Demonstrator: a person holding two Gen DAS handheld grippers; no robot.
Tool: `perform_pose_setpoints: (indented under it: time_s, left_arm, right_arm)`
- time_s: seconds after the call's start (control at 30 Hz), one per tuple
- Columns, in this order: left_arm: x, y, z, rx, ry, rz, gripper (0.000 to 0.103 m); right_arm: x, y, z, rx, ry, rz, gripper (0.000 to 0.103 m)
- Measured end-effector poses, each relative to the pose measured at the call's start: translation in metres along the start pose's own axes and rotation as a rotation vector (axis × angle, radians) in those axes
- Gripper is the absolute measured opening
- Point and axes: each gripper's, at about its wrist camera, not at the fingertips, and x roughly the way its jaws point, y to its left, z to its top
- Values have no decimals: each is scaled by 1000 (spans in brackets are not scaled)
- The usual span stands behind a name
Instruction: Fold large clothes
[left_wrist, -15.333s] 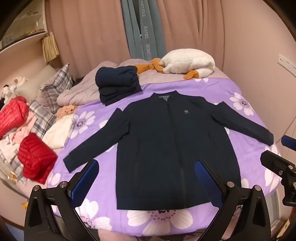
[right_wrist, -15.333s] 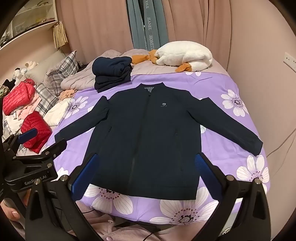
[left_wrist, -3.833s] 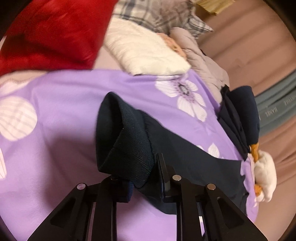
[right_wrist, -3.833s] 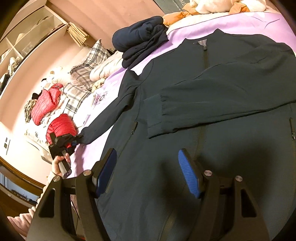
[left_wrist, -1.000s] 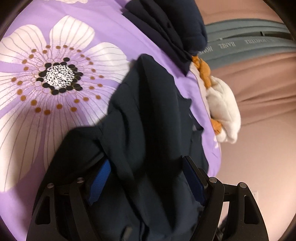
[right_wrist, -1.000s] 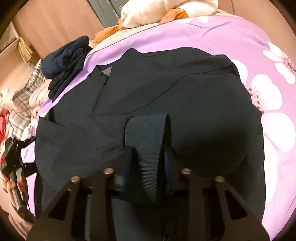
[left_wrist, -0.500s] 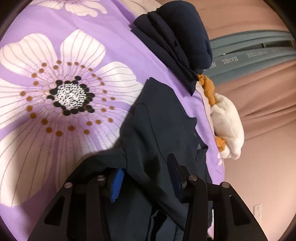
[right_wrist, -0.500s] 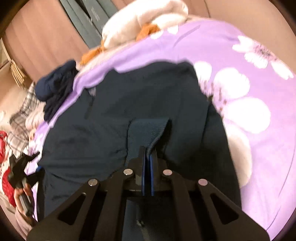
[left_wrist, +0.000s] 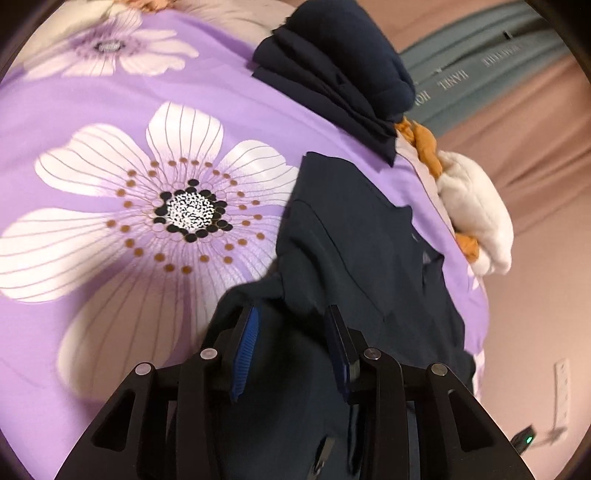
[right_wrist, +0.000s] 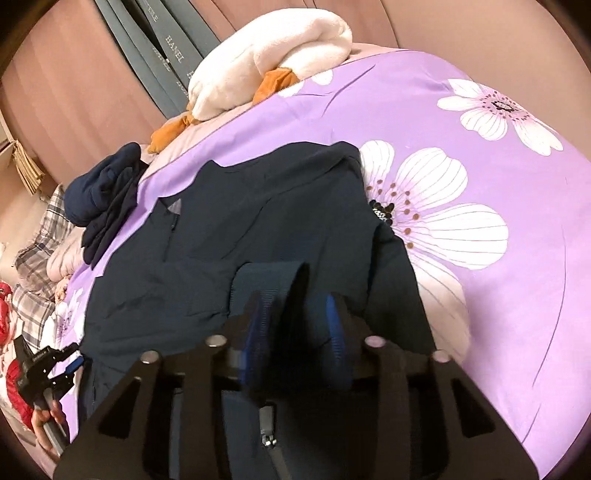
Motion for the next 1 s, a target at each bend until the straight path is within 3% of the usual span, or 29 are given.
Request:
perform_pose_setpoints:
  time_s: [0.07, 0.13, 0.4, 0.57, 0.63, 0.77, 0.8, 0.87, 0.93, 1.0]
  left_arm:
    - [-5, -5, -6, 27, 18, -11, 41]
    - [-7, -11, -13, 42, 45, -38, 58]
    - [13, -46, -54, 48, 210, -230, 58]
    - [47, -61, -65, 69, 268, -181, 58]
    - [52, -64, -65, 94, 238, -148, 58]
    - [52, -68, -67, 124, 199, -169, 56]
    - [53, -68, -69, 133, 200, -178, 42]
    - [55, -64, -72, 149, 199, -159, 26]
    - [54, -58, -71, 138, 195, -172, 17]
    - [54, -58, -69, 147, 188, -156, 15]
  right_arm:
    - [-5, 2, -2, 12, -4, 38, 54]
    - [-2, 7, -4, 12, 11, 56, 56]
    - [14, 9, -12, 44, 72, 88, 60]
    - [19, 11, -13, 37, 85, 101, 60]
    - [21, 11, -12, 33, 88, 104, 60]
    - [24, 12, -11, 20, 85, 119, 60]
    - [27, 14, -12, 7, 88, 119, 57]
    - [30, 17, -12, -19, 90, 112, 35]
    - [35, 21, -13, -52, 101, 90, 16]
    - [38, 24, -12, -72, 96, 71, 9]
